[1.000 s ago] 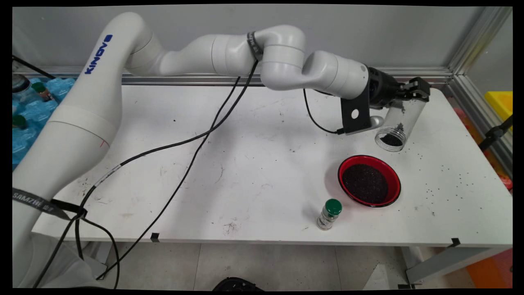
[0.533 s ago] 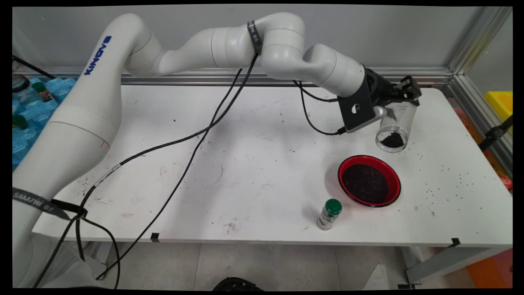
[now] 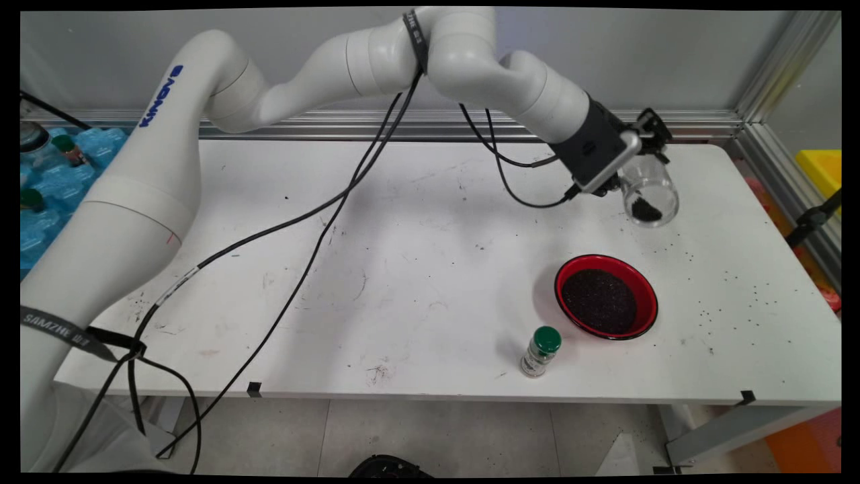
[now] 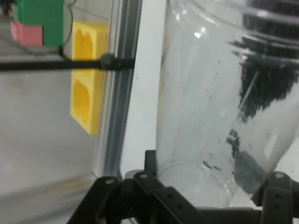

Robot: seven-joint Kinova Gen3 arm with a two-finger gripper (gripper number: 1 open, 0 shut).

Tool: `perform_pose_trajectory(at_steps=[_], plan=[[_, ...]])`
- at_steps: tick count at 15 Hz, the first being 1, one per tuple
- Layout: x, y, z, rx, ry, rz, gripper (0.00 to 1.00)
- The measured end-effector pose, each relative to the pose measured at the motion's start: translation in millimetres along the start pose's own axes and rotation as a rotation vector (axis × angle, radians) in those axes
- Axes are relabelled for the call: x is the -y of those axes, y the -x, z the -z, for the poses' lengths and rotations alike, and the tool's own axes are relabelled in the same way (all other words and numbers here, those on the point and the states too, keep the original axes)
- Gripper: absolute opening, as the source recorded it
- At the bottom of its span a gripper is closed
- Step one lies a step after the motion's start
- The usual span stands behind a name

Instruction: Pour the black seasoning powder in the red bowl

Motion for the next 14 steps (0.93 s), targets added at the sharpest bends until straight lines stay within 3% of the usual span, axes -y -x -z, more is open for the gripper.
perform_pose_trajectory(at_steps=[7, 14], plan=[[2.2, 32.1, -0.1, -0.024, 0.059, 0.38, 0.0], [3.4, 59.9, -12.6, -0.035, 0.068, 0.714, 0.0]])
